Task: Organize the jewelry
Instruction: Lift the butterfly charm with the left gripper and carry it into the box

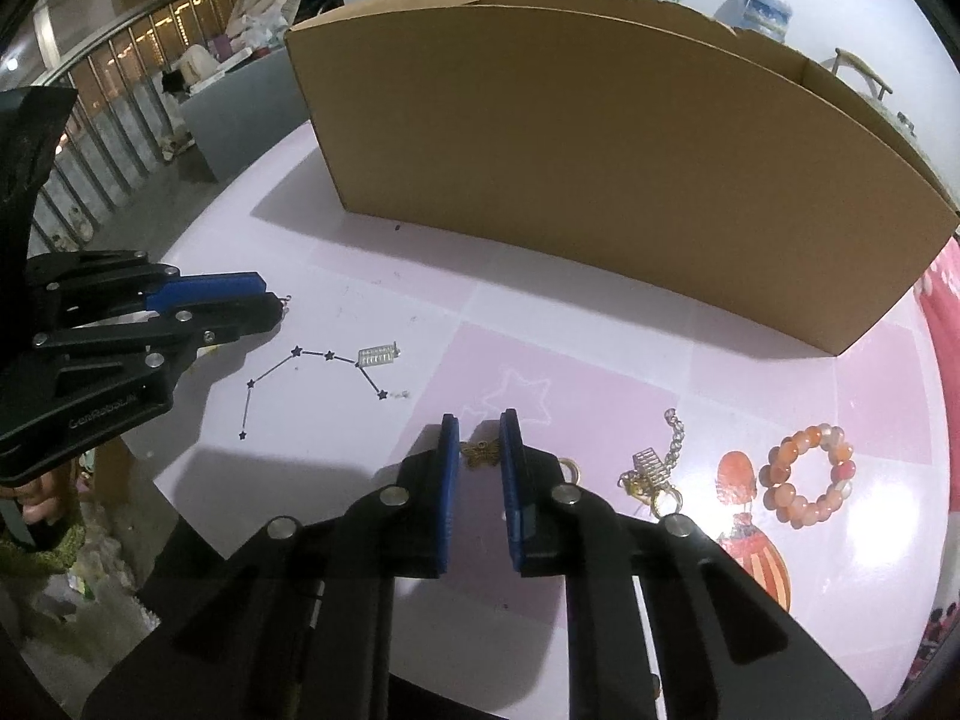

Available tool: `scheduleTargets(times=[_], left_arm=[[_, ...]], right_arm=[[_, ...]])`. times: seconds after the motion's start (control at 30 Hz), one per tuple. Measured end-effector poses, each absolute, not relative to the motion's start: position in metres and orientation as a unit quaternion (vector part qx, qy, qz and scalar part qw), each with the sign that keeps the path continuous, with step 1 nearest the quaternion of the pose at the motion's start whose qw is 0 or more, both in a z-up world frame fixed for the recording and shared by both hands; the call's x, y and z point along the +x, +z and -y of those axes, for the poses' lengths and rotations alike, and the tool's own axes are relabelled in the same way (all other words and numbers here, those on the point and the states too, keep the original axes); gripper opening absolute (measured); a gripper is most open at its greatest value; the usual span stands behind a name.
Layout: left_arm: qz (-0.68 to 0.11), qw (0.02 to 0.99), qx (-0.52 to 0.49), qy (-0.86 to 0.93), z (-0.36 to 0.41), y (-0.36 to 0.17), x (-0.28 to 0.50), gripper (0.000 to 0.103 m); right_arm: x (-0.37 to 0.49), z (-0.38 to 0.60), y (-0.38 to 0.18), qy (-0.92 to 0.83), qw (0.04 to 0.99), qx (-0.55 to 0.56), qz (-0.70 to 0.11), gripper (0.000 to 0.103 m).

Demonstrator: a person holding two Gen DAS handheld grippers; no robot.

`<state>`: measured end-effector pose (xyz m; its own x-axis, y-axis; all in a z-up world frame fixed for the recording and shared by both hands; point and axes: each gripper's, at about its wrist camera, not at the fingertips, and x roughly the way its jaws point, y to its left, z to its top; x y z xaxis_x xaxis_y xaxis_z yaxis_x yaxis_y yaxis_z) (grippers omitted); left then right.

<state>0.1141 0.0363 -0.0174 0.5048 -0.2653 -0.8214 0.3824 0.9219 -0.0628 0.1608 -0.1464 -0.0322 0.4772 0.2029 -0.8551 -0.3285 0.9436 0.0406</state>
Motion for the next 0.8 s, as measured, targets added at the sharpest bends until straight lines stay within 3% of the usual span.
scheduleTargets(times=[0.43, 0.8], left_arm=[[-0.443, 0.876, 0.070, -0.180, -0.035, -0.003, 0.106, 0.015], [-0.365, 0.908, 0.073, -0.193, -0.034, 0.063, 0.081, 0.015]], right_arm=[[0.146, 0.155, -0.025, 0.166, 0.868, -0.064, -0.463, 0.013], [0.124, 0.169, 0.041, 0.187, 0.903, -0.061, -0.382, 0.013]])
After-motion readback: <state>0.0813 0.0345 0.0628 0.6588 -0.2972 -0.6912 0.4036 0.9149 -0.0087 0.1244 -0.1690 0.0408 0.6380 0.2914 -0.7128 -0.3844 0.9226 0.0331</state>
